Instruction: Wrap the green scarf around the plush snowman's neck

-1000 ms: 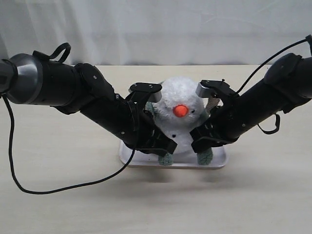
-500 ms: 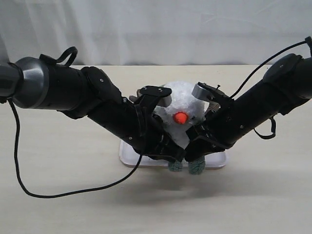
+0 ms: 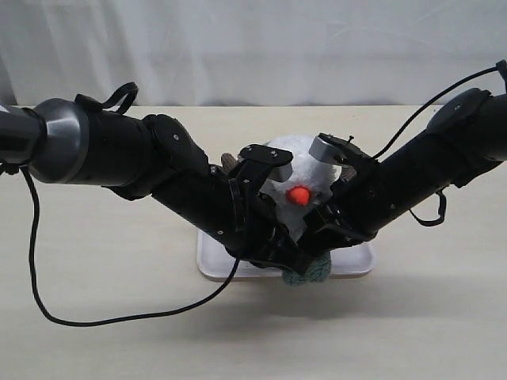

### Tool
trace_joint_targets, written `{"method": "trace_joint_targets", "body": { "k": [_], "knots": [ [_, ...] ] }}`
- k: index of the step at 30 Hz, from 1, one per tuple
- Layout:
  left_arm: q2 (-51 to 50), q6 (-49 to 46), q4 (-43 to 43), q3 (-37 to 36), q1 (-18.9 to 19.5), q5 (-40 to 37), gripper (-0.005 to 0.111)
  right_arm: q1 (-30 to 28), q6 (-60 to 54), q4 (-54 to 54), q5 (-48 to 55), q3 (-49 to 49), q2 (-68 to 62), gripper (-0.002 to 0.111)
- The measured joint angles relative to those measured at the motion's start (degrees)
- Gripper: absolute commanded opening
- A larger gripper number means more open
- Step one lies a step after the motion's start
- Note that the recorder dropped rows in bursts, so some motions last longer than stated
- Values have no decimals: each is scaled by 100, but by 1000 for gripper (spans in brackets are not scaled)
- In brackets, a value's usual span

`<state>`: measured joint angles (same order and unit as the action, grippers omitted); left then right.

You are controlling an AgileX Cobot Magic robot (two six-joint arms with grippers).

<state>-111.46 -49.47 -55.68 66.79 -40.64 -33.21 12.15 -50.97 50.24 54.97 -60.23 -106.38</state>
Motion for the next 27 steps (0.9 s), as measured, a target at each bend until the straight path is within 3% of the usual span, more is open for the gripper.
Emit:
{"method": "trace_joint_targets", "body": {
  "k": [4,8,10,18,27],
  "knots": [
    [0,-32,0,0,0,0,0,0,-125,65,-70,0,-35,35],
    [0,-175,28,-2,0,-95,0,0,-180,145,-161,0,-35,43],
    [0,-232,40,-35,0,-122,3,0,-180,181,-145,0,-35,45],
    [0,-282,40,-40,0,-169,38,0,334,146,-40,54,-35,45],
    [-23,-282,294,-40,-11,-434,42,0,544,96,33,379,-35,45]
  ]
}}
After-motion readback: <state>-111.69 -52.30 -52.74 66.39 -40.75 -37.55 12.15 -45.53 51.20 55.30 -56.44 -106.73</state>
